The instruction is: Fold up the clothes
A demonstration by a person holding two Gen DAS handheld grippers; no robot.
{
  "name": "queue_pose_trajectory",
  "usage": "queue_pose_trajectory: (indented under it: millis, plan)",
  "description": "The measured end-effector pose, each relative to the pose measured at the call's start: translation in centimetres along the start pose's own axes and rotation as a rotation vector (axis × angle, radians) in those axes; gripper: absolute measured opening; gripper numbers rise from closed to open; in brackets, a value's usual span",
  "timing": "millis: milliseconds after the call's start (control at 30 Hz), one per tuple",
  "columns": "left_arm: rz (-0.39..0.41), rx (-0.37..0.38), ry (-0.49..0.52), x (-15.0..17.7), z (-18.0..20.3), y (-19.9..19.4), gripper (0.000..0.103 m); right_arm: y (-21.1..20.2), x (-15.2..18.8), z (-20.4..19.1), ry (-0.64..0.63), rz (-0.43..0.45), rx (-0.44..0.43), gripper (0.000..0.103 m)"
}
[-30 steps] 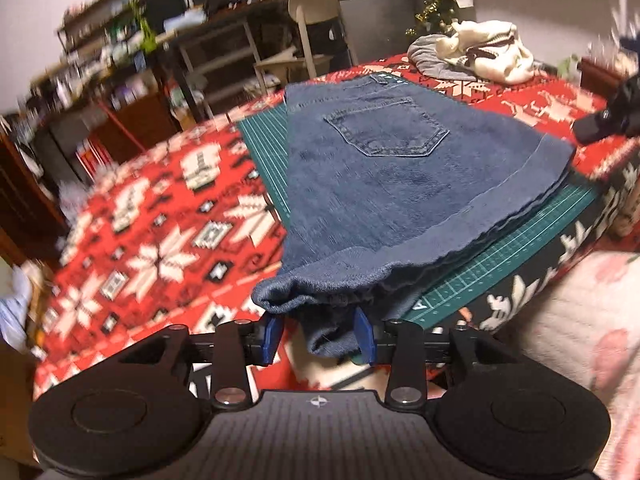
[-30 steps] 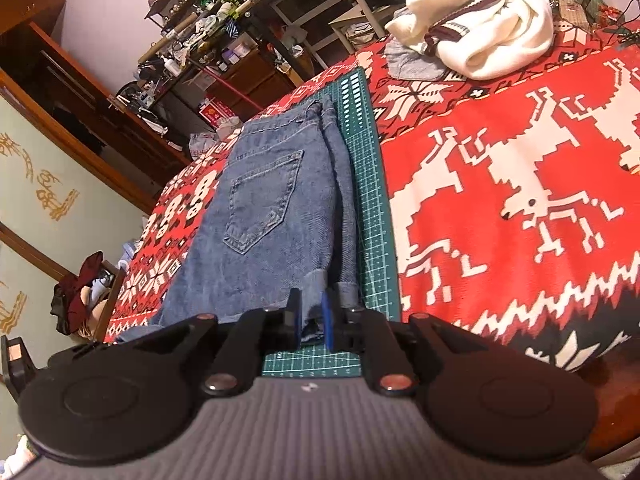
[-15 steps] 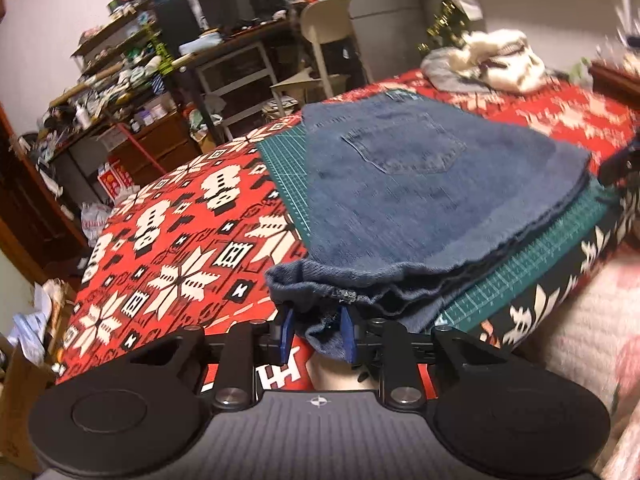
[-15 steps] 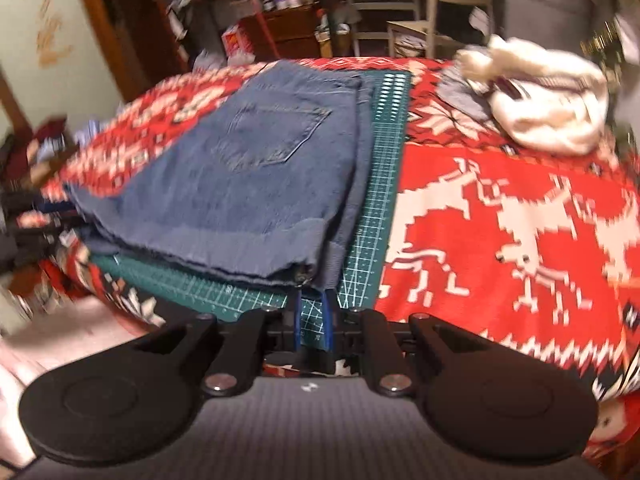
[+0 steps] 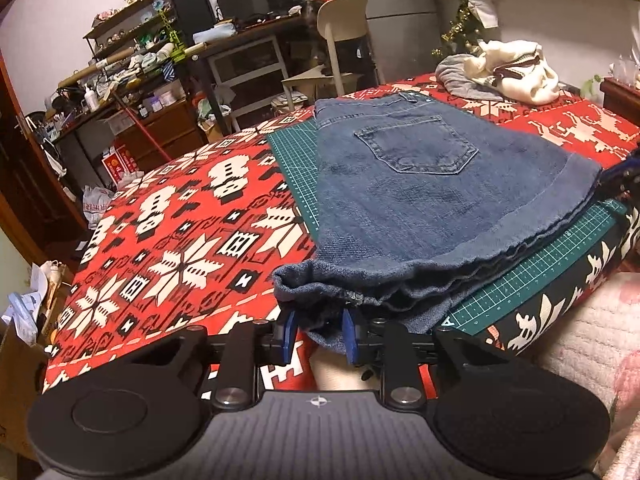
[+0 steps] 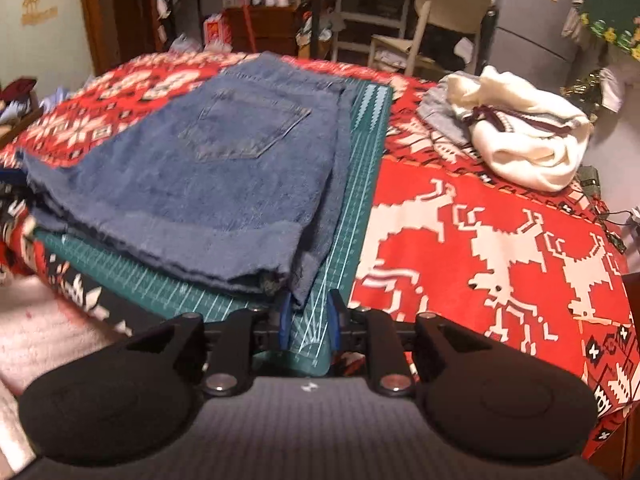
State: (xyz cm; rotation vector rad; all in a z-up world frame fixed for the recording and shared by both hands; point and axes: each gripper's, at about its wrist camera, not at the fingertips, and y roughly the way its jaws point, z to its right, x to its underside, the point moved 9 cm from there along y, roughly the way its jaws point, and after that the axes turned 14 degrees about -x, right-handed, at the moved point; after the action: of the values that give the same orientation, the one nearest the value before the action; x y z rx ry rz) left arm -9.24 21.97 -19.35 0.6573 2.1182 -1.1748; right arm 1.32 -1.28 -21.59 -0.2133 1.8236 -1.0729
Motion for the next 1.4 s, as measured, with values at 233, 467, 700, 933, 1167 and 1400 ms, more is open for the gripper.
queue_pose_trajectory:
  millis: [233,467,700,933,1167,1400]
  plan:
    - [0.007,0.003,0.011,-0.1,0.5,0.3,0.018,0.8,-0.7,-0.5,-0.024,0.022,0.042,0.019]
    - [-0.017,0.033,-0.038,0.7,-0.8,-0.2,0.009,-0.3,-1.1,0.5,0.06,0.078,0.049,0.002]
    - [-0.046,0.066,-0.003,1.9,-0.1,-0.2,0.01,0.0,0.1,1.5,0.154,0.056,-0.035,0.005]
    - [-0.063,0.076,-0.023,2.5,-1.1,-0.9,0.022,-3.5,-0.2,3.5,0.309,0.17,-0.149,0.015]
    - [-0.078,0.084,-0.053,2.6,-1.4,-0.7,0.027,-1.6,-2.4,3.7,0.378,0.193,-0.27,0.031]
    - [-0.064,0.099,-0.03,2.0,-0.2,-0.2,0.019,1.5,-2.7,2.8,0.371,0.112,-0.262,0.01]
